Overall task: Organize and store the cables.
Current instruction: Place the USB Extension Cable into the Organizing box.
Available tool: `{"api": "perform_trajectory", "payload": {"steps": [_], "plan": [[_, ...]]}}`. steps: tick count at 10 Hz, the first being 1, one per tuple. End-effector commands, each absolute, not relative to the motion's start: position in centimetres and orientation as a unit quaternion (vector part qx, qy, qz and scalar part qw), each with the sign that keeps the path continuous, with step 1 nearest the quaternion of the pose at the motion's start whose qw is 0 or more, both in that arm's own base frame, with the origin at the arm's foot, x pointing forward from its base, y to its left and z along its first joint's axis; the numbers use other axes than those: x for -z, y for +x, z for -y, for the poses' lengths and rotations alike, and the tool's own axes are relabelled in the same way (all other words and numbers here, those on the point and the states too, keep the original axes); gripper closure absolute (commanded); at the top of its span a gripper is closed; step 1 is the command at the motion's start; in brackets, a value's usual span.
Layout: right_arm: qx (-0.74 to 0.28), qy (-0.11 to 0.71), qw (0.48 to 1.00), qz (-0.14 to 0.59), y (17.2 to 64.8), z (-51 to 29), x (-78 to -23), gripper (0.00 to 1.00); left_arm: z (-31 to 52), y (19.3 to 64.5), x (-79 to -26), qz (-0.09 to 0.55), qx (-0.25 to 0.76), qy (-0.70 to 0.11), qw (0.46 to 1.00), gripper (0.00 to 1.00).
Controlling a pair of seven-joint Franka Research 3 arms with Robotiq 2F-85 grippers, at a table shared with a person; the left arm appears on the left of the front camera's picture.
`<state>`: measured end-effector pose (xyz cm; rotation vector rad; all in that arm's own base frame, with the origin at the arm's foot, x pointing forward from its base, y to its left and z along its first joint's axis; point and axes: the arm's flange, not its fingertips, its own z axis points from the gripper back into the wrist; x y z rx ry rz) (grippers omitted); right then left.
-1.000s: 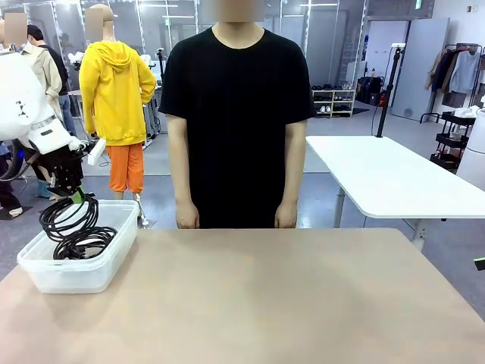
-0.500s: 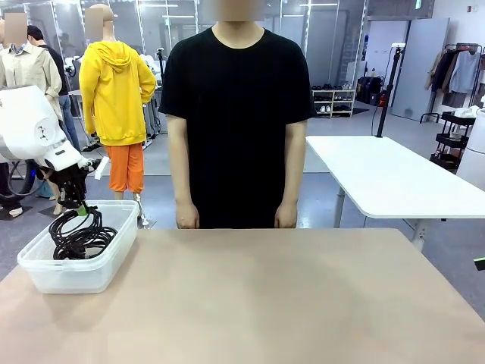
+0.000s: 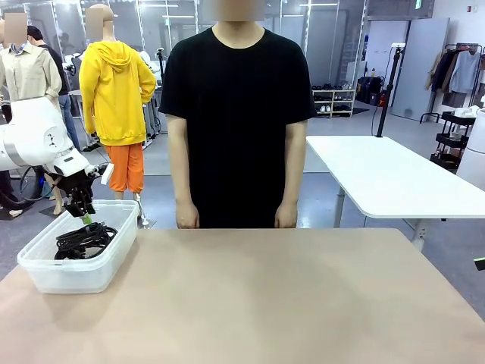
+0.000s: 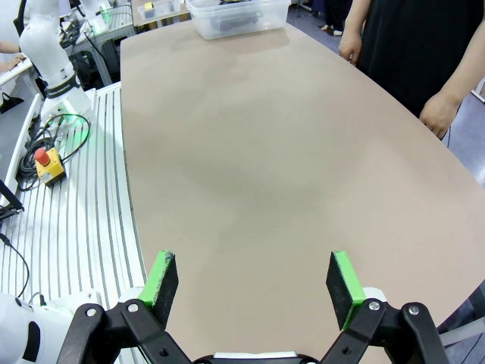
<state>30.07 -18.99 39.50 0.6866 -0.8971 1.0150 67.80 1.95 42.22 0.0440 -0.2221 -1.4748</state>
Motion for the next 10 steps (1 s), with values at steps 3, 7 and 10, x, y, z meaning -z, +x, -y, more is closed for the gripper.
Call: {"api": "perform_trajectory", "payload": {"steps": [3, 7, 10], "plan": [[-0.456, 0.314, 0.723, 0.413, 30.0, 18.8, -39.8, 0.00, -1.6, 67.6, -43.7, 0.098, 0.671, 0.011, 0.735, 0.00], [-0.456, 0.314, 0.723, 0.413, 30.0, 18.8, -39.8, 0.00, -1.7, 66.1, -44.8, 0.121, 0.659, 0.008, 0.742, 0.00], [-0.456, 0.314, 0.723, 0.413, 30.0, 18.8, -39.8, 0.00, -1.7, 67.4, -44.4, 0.109, 0.669, 0.022, 0.735, 0.00]]}}
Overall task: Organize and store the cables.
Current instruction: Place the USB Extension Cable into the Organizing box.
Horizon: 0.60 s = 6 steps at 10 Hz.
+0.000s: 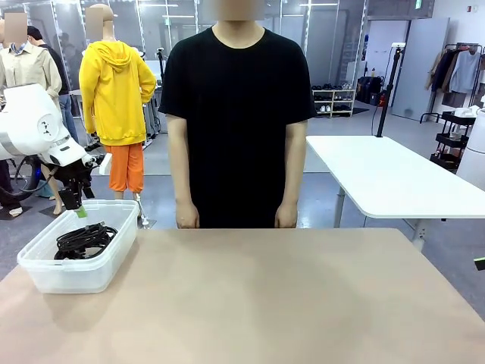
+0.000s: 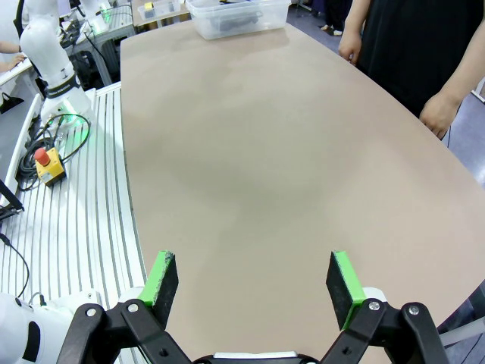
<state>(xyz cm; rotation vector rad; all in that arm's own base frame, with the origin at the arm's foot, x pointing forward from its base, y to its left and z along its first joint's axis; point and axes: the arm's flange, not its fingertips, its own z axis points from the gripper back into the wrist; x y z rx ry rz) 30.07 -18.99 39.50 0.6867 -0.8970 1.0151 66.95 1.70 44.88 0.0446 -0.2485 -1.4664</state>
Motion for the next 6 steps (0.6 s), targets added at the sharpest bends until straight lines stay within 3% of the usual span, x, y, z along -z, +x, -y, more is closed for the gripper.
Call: {"api": "perform_trajectory", "payload": {"steps": [1, 6], "plan": [[-0.456, 0.314, 0.723, 0.413, 30.02, 18.78, -39.76, 0.00, -1.71, 67.43, -44.40, 0.109, 0.669, 0.022, 0.735, 0.00], [-0.456, 0.314, 0.723, 0.413, 30.02, 18.78, -39.76, 0.00, -1.71, 67.43, -44.40, 0.109, 0.669, 0.022, 0.735, 0.00]]}}
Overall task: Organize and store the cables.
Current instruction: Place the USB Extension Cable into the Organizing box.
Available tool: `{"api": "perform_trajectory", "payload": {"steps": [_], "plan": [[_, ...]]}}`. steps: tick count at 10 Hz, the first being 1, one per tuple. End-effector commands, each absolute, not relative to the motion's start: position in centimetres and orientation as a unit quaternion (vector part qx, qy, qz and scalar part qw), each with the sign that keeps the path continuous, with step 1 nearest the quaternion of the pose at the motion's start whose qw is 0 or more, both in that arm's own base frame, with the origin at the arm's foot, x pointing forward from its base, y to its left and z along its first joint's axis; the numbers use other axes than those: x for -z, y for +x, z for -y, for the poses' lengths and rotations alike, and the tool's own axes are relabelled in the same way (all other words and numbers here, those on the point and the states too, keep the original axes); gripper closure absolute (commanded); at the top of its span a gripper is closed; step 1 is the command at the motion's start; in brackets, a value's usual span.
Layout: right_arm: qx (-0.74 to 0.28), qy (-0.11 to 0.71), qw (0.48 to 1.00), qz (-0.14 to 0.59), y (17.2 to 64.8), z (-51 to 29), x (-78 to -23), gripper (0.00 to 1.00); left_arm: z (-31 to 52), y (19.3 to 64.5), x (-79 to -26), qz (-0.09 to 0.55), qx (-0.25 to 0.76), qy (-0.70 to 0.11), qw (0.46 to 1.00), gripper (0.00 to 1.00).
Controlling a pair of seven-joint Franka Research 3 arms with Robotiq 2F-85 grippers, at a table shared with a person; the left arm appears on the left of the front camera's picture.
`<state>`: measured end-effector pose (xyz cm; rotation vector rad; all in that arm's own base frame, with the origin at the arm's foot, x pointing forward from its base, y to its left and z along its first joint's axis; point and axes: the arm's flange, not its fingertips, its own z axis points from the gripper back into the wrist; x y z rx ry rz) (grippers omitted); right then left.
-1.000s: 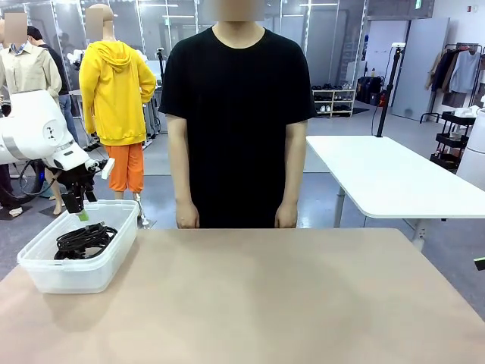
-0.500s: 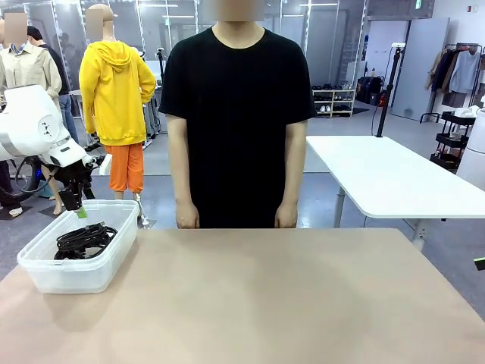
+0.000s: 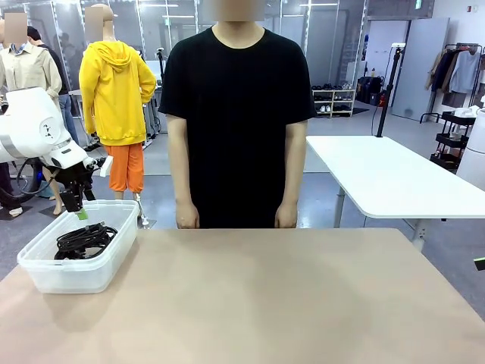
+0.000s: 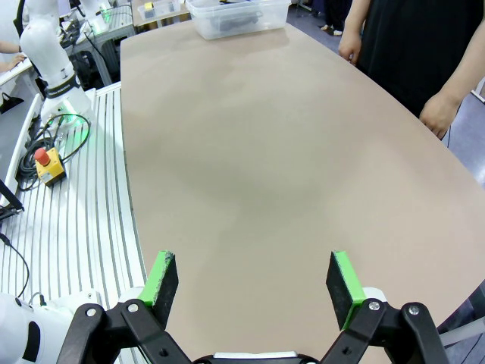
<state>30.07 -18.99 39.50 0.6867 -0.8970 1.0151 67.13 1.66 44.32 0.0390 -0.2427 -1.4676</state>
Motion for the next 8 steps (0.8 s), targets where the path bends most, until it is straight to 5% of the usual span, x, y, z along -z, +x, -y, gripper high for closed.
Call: {"api": "perform_trajectory", "payload": {"steps": [1, 8], "plan": [[-0.456, 0.314, 0.723, 0.413, 30.02, 18.78, -39.76, 0.00, -1.71, 67.43, -44.40, 0.109, 0.669, 0.022, 0.735, 0.00], [-0.456, 0.314, 0.723, 0.413, 30.02, 18.78, -39.76, 0.00, -1.71, 67.43, -44.40, 0.109, 0.669, 0.022, 0.735, 0.00]]}}
